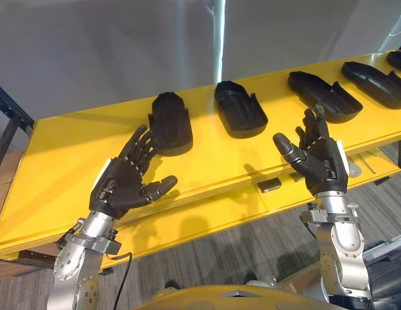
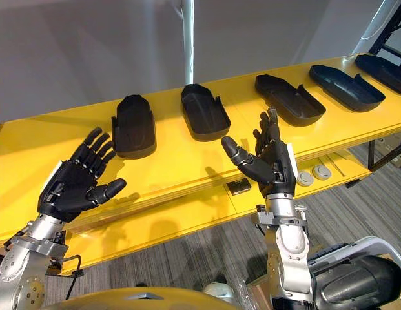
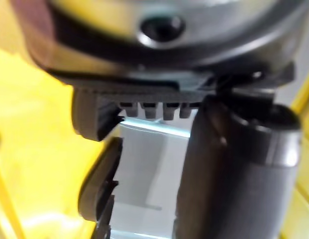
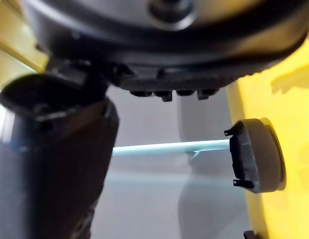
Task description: Walk over and take three plastic housings, then place them on the shelf
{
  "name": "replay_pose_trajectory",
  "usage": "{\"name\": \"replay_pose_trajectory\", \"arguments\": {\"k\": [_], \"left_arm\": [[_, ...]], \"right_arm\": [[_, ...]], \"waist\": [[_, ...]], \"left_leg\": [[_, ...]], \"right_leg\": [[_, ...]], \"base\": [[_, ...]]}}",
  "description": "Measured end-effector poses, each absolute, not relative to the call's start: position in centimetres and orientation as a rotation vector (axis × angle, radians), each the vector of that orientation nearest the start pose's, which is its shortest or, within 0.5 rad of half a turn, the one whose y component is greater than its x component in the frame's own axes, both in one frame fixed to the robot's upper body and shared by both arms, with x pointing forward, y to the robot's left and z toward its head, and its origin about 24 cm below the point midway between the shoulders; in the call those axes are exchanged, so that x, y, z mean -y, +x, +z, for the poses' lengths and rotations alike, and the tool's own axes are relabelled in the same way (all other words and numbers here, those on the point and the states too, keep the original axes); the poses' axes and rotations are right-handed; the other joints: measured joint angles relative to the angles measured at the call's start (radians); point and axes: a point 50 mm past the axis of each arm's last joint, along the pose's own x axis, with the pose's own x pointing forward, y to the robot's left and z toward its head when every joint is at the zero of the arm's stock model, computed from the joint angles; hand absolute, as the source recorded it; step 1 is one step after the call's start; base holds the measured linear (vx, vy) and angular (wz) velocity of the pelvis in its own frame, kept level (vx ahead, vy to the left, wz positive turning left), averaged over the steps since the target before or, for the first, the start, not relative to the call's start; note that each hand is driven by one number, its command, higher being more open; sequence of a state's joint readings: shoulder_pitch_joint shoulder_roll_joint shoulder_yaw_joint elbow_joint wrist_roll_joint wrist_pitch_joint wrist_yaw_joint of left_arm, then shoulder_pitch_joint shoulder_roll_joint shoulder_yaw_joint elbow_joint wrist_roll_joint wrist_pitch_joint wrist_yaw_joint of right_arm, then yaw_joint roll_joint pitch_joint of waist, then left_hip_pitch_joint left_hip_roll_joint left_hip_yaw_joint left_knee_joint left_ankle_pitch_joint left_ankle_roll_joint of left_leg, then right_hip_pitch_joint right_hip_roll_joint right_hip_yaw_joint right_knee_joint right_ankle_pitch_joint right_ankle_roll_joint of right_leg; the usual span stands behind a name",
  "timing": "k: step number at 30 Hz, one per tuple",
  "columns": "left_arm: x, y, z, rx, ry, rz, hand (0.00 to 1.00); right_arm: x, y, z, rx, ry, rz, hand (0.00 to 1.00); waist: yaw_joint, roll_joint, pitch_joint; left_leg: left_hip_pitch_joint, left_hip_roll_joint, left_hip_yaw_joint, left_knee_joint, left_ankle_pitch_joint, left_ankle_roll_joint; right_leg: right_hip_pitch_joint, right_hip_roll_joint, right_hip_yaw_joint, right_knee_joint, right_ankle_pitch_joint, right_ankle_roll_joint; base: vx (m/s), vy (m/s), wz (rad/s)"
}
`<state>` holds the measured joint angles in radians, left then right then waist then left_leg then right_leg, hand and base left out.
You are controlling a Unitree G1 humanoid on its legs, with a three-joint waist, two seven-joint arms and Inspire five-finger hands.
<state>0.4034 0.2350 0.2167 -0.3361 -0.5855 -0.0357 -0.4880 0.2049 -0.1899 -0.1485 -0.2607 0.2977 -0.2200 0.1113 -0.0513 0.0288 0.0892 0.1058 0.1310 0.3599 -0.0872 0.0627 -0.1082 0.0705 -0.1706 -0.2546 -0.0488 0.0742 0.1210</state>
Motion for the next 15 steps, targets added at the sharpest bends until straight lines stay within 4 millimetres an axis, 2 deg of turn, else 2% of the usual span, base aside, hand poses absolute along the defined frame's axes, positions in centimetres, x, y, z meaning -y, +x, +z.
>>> {"name": "replay_pose_trajectory", "arguments": {"k": [10,15], "left_arm": [[-23.1,17.3,5.7,0.07,-0.193,-0.234,1.0],[-21.9,18.5,4.8,0.018,-0.208,-0.251,1.0]], "right_arm": [[21.9,20.6,8.8,0.307,0.026,-0.032,1.0],[22.1,20.3,8.5,0.291,0.02,-0.037,1.0]], "waist": [[-0.006,0.02,0.013],[-0.009,0.021,0.015]], "left_leg": [[0.004,0.0,0.015,0.003,-0.002,-0.002],[0.004,0.0,0.018,0.003,-0.003,-0.003]], "right_leg": [[0.0,0.001,0.008,-0.006,0.001,0.001],[-0.002,0.001,0.01,-0.006,0.001,0.001]], "base": [[0.0,0.002,-0.03],[0.0,0.001,-0.01]]}}
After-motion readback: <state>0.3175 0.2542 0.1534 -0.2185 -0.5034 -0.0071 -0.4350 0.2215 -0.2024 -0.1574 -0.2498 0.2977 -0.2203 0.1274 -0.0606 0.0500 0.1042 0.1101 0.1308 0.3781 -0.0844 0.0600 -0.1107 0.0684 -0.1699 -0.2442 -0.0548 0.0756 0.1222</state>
